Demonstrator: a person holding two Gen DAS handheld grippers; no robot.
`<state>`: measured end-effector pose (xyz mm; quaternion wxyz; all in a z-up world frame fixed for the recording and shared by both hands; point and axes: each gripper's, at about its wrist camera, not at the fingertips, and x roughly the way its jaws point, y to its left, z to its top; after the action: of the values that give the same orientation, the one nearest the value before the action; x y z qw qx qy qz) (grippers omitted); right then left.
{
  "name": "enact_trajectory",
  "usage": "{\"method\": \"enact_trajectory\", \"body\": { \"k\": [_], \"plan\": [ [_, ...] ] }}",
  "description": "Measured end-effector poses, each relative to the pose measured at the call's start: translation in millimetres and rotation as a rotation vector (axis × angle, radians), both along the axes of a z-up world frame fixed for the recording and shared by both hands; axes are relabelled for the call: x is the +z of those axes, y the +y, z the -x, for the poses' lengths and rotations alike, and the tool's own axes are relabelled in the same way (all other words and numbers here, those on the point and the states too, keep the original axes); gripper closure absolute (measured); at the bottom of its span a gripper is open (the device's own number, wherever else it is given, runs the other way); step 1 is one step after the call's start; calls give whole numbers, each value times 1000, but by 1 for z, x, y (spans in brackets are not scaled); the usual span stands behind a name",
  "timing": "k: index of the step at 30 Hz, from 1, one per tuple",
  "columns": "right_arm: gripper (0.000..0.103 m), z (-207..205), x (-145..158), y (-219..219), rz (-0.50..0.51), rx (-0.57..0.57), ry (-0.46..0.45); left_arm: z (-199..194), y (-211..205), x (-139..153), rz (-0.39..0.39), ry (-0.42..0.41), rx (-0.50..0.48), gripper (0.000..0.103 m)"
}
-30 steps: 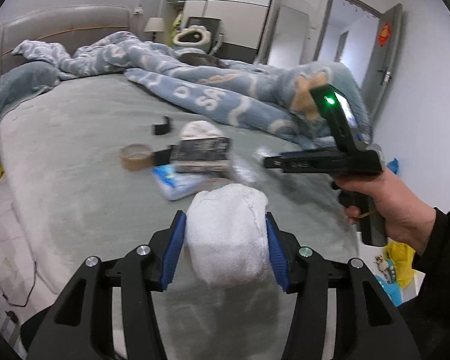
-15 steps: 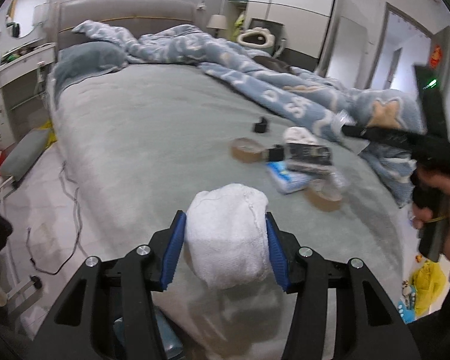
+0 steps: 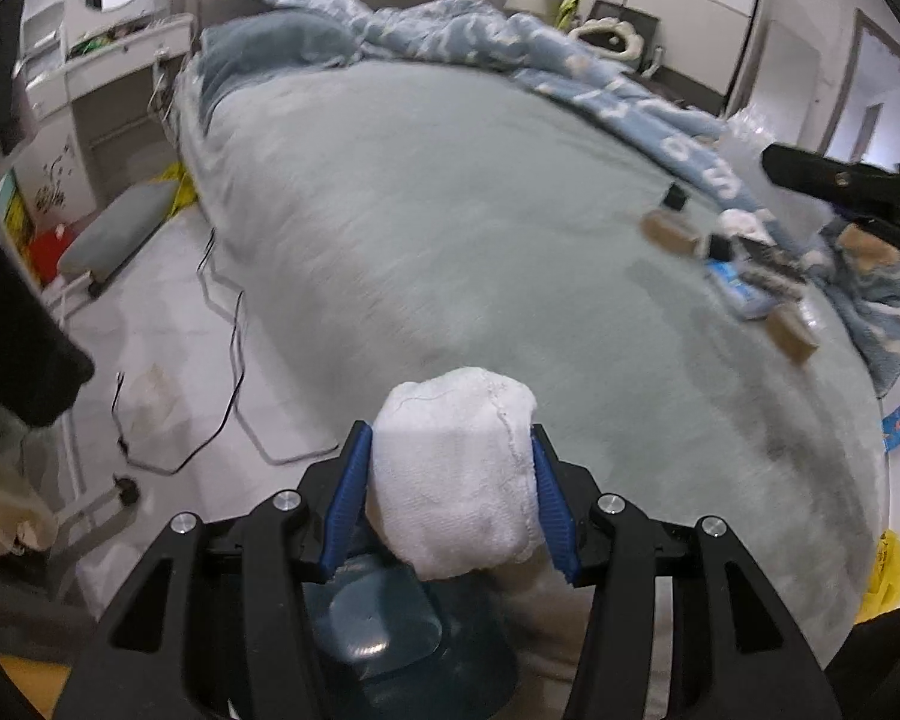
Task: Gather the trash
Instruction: 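Carry both items over the bin and open both tools to drop them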
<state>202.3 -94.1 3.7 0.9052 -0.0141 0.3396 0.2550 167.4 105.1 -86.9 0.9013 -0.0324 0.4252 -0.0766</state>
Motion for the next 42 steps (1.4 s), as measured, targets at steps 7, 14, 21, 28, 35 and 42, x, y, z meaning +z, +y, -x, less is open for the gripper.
{"method": "enact_trajectory", "body": {
  "k": [7,14,21,28,35,42],
  "plan": [
    [68,8,-19,56,7,119,83,-1,39,-26,28,138,73,49],
    [68,16,-38,104,35,205,149,5,63,-46,-5,232,108,49],
    [68,25,-64,146,96,280,214,12,89,-73,26,367,143,49],
    [68,20,-89,168,111,308,299,21,102,-85,43,450,143,38],
    [69,18,-120,191,158,322,362,28,119,-79,72,423,148,19],
    [68,21,-152,207,204,324,419,33,137,-56,91,324,181,19]
  ]
}}
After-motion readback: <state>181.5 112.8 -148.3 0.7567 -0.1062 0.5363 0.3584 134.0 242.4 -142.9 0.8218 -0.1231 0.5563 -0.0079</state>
